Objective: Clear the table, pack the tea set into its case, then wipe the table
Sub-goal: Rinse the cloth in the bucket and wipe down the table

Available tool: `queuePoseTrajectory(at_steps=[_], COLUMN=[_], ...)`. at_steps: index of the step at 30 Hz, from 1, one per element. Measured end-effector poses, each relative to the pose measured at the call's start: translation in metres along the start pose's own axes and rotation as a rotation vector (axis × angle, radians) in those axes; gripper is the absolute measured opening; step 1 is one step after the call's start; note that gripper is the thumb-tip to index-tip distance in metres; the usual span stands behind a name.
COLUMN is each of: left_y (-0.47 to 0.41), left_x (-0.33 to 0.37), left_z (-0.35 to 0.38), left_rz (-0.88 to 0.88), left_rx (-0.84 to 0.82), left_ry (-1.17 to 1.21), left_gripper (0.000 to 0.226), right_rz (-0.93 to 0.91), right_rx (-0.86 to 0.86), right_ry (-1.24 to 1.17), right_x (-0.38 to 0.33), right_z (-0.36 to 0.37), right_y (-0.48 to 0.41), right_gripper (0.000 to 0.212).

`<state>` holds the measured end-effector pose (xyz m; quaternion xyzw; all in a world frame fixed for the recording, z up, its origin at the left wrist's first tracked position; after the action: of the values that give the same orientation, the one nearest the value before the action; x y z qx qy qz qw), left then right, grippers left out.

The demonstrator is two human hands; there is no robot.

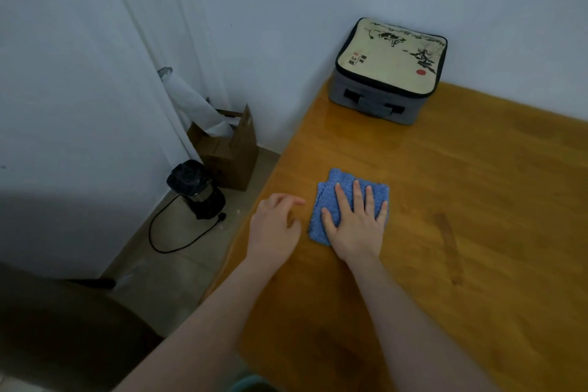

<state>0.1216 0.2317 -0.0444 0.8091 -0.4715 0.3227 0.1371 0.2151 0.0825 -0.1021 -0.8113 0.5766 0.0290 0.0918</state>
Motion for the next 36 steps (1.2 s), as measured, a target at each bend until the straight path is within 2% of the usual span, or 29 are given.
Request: queuePoseTrajectory(at_steps=[9, 19, 27, 36], left_y=[-0.072, -0.092, -0.064, -0.018], left_x=[0.006, -0.006, -0.031, -0.068], left_z=[0.034, 0.039, 0.02, -0.016], left_rz=[0.025, -0.021, -0.05, -0.178], left_rx=[-0.023, 0.041, 0.117, 0.174], left_ry=[-0.072, -0.133, -0.215, -0.298], left_gripper=[0.04, 0.046, 0.04, 0.042], right_rz=[-0.034, -0.173, -0.285, -0.407], right_rx=[-0.029, -0.005, -0.029, -0.001], right_ry=[0.013, -0.006, -0.02, -0.059], right_x=[-0.004, -0.038, -0.057, -0.1], right_z=[0.015, 0.025, 0.027, 0.024], right_y=[-0.101, -0.167, -0.152, -0.092], right_gripper=[0.066, 0.057, 0.053, 0.053])
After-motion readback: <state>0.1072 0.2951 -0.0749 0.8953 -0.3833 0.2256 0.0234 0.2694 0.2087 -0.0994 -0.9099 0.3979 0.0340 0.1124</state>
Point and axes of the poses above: each hand's wrist, its own y-axis away from the middle knuckle, its own z-axis out of the palm, x = y × z, the point moved 10 cm from there along -y, towards the middle knuckle, and after that the axes turned 11 degrees about x, right-handed, at the moved point
